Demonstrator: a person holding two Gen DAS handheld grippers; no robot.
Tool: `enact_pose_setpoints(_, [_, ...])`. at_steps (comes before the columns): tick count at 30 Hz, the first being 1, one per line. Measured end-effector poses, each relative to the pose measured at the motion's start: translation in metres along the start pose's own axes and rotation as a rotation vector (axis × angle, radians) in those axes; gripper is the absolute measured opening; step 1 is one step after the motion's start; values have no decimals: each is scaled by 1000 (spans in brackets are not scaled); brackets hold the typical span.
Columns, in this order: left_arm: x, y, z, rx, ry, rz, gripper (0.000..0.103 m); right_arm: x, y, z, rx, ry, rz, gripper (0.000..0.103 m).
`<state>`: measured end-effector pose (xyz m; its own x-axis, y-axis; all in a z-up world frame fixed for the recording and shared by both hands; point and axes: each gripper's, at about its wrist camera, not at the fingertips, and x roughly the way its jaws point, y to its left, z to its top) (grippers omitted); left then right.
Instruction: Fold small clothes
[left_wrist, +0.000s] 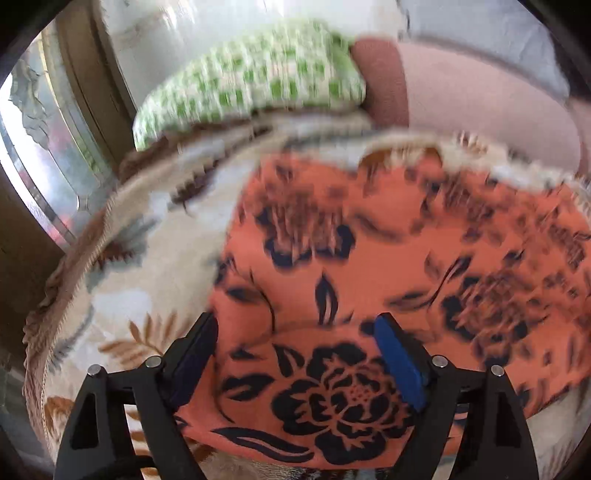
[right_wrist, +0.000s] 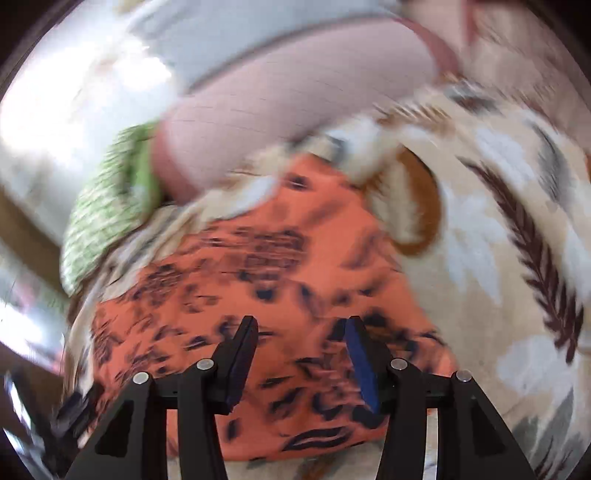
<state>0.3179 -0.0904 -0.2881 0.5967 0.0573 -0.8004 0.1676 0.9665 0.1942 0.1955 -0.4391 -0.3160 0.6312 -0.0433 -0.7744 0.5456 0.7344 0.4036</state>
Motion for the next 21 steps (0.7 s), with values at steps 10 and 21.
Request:
enact_pose_setpoints(10, [-11,29,-4,-151,19,-56,93,-4,23,-19,-80,39,113,53])
enact_pose_setpoints(21, [-36,29,-26,-139,-27,92,93,5,71,-68,-276,168,144,53])
